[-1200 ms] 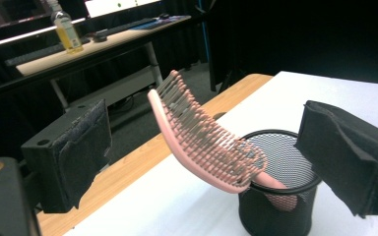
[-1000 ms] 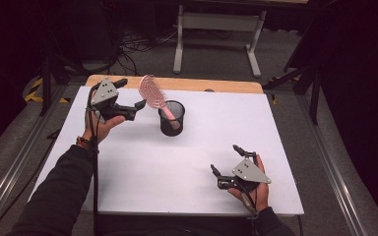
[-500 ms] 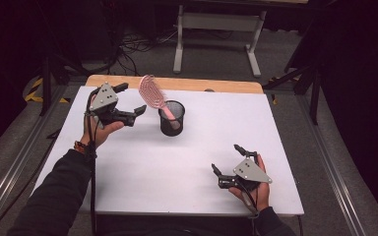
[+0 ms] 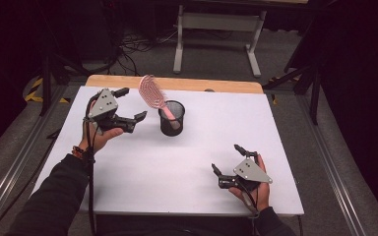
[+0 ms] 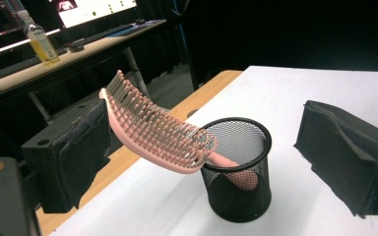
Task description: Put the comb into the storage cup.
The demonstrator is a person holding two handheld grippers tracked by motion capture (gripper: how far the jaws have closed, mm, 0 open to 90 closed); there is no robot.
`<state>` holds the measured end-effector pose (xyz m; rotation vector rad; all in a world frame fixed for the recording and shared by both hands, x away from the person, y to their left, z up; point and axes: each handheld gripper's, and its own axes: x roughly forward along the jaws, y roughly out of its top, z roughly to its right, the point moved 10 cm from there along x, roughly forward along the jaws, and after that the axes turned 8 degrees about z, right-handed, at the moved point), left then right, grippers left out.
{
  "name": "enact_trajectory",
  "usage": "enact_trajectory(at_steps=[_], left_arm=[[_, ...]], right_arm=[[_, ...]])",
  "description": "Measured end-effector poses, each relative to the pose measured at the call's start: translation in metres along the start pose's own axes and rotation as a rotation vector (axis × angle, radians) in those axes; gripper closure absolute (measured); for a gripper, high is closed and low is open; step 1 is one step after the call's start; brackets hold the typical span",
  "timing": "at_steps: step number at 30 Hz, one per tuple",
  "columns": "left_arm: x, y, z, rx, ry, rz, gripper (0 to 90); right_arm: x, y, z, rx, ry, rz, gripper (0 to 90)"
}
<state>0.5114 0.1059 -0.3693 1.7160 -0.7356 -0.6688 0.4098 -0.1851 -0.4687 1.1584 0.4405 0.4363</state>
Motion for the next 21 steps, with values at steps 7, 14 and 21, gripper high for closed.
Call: enact_trajectory(at_steps=[7,14,21], left_arm=[[-0.004,-0.003,0.006,0.006,-0.011,0.001,7.8],[-0.009,-0.009,0.011,0.012,-0.024,-0.011,7.7],[-0.013,-0.013,0.015,0.019,-0.032,-0.014,7.7]], right_arm=[[0.0,0.0,0.0,-0.001,-0.001,0.001,7.1],[0.0,0.001,0.0,0.0,-0.002,0.005,7.1],[0.0,0.001,0.0,0.001,-0.003,0.005,7.0]])
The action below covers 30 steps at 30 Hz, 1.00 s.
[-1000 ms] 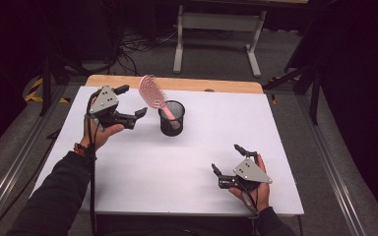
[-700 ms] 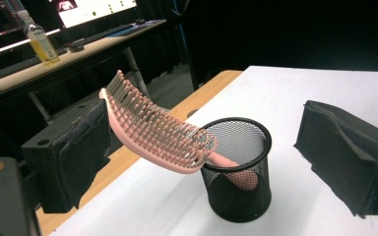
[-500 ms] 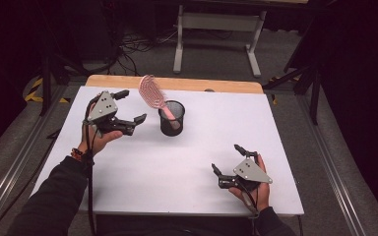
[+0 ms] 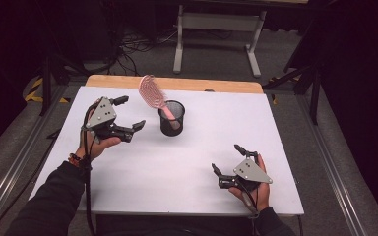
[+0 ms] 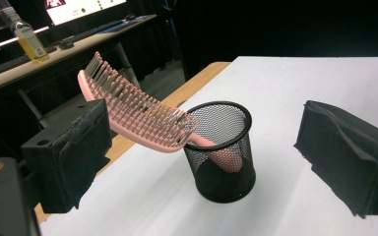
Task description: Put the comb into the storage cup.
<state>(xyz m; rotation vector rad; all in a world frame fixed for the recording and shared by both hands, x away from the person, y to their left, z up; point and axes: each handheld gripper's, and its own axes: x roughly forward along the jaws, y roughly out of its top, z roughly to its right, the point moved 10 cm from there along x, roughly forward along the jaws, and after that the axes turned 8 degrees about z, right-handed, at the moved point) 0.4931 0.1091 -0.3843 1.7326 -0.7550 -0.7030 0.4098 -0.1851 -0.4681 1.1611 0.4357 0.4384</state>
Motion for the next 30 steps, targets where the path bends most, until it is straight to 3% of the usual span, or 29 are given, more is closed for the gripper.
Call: enact_trajectory(at_steps=[12,30], left_arm=[[-0.007,-0.01,0.012,-0.006,-0.02,-0.003,7.1],[-0.02,-0.018,0.032,0.017,-0.051,-0.01,6.9]], right_arm=[[-0.001,0.001,0.001,-0.004,-0.008,0.005,7.1],[-0.001,0.002,0.001,-0.008,-0.01,0.008,6.8]])
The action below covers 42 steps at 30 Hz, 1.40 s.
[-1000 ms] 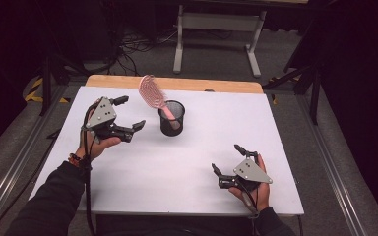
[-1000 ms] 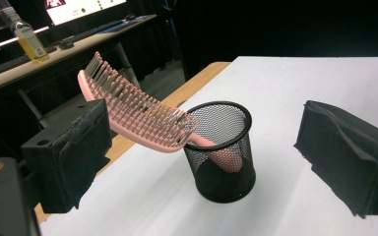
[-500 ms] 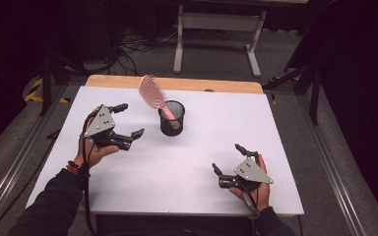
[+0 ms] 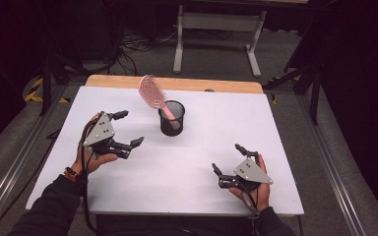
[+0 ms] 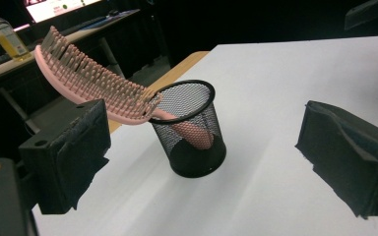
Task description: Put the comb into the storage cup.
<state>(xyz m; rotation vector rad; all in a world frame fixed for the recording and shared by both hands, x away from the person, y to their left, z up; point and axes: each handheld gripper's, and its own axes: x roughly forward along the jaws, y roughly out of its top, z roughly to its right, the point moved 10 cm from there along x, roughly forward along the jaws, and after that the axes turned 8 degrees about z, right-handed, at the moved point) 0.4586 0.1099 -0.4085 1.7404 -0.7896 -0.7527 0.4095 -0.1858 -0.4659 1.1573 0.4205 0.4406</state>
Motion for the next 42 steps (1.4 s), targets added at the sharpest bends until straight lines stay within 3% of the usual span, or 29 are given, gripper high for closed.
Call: enact_trajectory(at_steps=[15,33,42], left_arm=[[-0.008,-0.015,0.014,0.038,-0.03,-0.04,6.8],[-0.024,-0.039,0.019,0.042,-0.028,-0.09,6.8],[-0.032,-0.05,0.02,0.021,-0.029,-0.105,6.7]], right_arm=[[0.0,0.0,0.0,0.0,0.0,0.001,6.8],[0.0,0.0,0.001,-0.001,-0.007,-0.002,6.8],[0.0,0.001,0.001,-0.001,-0.008,-0.002,6.8]])
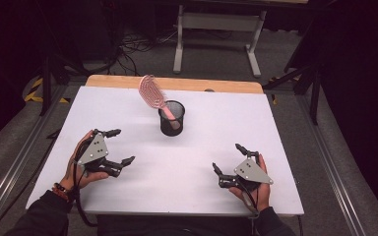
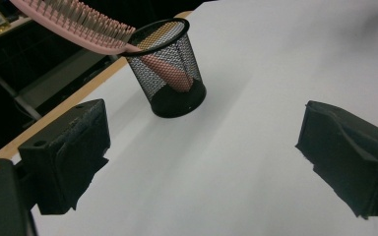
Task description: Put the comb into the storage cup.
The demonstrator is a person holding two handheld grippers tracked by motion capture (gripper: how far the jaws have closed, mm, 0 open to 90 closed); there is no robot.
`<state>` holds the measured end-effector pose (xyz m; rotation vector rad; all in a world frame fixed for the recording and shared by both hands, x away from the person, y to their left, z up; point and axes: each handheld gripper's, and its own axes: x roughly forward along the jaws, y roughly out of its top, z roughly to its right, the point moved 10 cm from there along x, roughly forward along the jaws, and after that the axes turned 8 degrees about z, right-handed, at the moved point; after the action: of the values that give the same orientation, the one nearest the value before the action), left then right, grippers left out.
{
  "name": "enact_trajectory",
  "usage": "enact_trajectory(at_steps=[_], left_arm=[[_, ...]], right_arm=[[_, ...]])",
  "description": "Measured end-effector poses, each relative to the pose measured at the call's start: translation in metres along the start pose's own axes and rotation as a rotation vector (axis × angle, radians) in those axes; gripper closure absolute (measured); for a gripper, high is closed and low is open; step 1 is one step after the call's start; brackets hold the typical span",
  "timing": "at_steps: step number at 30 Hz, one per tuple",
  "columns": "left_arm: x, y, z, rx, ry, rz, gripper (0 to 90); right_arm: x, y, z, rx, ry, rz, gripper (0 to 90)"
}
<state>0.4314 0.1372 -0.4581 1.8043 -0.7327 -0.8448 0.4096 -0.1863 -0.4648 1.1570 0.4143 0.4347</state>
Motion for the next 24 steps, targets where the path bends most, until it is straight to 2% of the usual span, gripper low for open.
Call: enact_trajectory(at_steps=[4,7,15,16,19,21,24], left_arm=[[-0.004,-0.006,-0.001,-0.005,0.009,-0.008,6.6],[-0.008,-0.011,-0.001,0.007,0.019,-0.019,6.7],[-0.014,-0.024,0.002,-0.026,0.026,-0.045,6.8],[-0.017,-0.029,0.004,-0.046,0.032,-0.05,6.7],[-0.02,-0.035,0.005,-0.039,0.05,-0.064,6.5],[-0.025,-0.04,0.007,-0.059,0.07,-0.058,6.4],[-0.028,-0.045,0.009,-0.084,0.075,-0.061,6.2]], right_arm=[[0.0,0.0,0.0,-0.001,0.001,0.0,6.8],[0.0,0.0,0.0,-0.002,0.0,0.0,6.8],[-0.001,0.0,0.0,0.002,-0.001,0.006,6.9],[-0.001,0.001,0.0,0.001,0.0,0.006,6.9],[-0.002,0.002,0.0,0.001,-0.001,0.009,6.9],[-0.002,0.002,0.0,0.0,0.001,0.011,6.9],[-0.002,0.002,0.001,0.0,0.0,0.01,6.9]])
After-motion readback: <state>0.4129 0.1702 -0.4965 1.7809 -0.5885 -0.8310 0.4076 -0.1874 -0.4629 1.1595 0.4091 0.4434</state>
